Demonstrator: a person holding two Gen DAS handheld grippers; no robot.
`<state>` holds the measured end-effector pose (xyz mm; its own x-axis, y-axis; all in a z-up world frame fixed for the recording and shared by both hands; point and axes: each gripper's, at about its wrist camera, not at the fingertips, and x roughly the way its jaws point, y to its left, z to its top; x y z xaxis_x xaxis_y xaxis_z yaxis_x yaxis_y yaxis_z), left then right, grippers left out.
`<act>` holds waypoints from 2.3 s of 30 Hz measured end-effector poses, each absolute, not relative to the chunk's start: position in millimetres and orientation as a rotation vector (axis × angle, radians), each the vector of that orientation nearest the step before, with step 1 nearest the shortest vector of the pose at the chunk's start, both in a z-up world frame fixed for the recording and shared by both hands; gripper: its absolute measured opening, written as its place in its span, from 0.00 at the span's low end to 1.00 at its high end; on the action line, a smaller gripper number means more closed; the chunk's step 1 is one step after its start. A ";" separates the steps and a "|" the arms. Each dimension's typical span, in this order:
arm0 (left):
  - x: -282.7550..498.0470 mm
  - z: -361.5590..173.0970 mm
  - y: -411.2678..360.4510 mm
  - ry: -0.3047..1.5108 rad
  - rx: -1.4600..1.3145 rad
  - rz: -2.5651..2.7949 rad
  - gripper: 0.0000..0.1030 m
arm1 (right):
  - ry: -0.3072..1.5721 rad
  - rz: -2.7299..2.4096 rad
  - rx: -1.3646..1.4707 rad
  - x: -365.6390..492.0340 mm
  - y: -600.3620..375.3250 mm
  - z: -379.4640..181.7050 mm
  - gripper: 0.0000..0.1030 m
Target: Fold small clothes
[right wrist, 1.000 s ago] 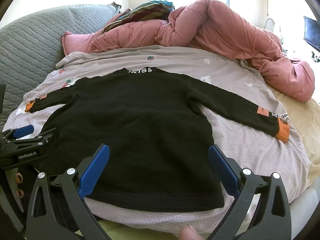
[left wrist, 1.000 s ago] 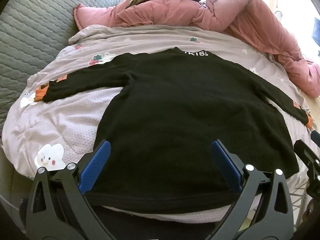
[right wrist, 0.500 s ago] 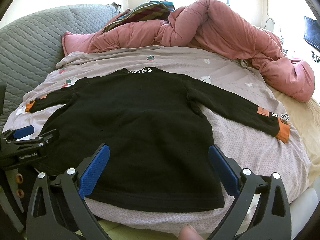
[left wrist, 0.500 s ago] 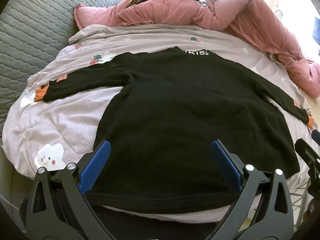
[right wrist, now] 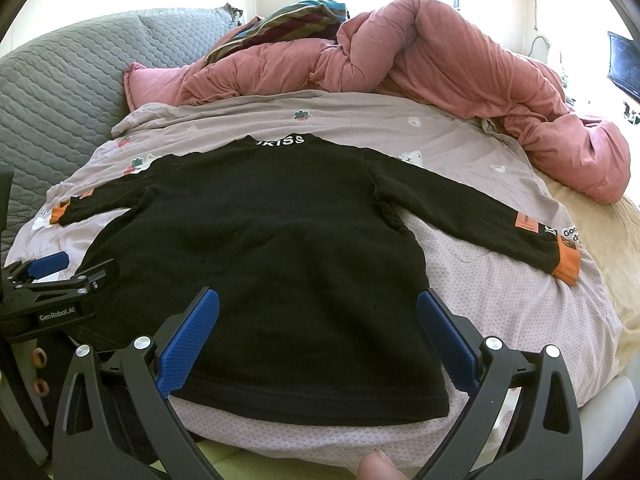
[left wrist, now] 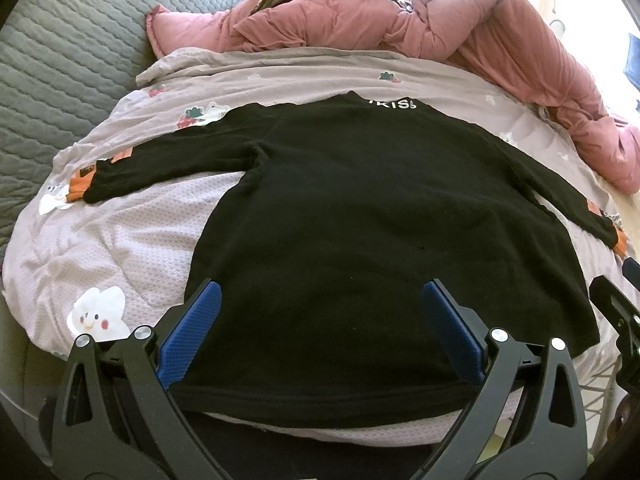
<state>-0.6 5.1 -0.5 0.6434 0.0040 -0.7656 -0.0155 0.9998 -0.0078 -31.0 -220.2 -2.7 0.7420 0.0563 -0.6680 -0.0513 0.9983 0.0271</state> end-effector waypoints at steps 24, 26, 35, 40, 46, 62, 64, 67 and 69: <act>0.6 -1.1 5.0 0.875 -0.011 0.014 0.92 | 0.729 0.059 0.010 -29.6 -219.0 -4.6 0.96; 0.5 -1.0 5.1 0.875 -0.013 0.012 0.92 | 0.723 0.058 0.010 -27.4 -222.5 -3.5 0.96; 16.8 -5.9 3.3 0.900 -0.027 0.026 0.92 | 0.714 0.041 0.017 -12.4 -233.7 0.3 0.96; 29.3 -3.6 -1.8 0.898 -0.010 0.039 0.92 | 0.709 0.027 0.010 1.9 -239.5 1.6 0.96; 47.6 0.7 -5.7 0.898 -0.002 0.037 0.92 | 0.688 0.008 0.038 20.1 -253.5 8.4 0.96; 95.1 2.7 -15.8 0.916 0.008 0.011 0.92 | 0.699 -0.075 0.098 67.3 -296.2 2.3 0.96; 103.9 1.8 -19.3 0.920 0.011 0.000 0.92 | 0.701 -0.093 0.106 72.1 -302.6 1.0 0.96; 115.4 0.6 -22.8 0.926 0.011 -0.010 0.92 | 0.705 -0.129 0.126 81.0 -317.5 -2.8 0.96; 123.8 -0.7 -23.8 0.932 0.004 -0.013 0.92 | 0.705 -0.162 0.135 85.0 -328.3 -5.5 0.96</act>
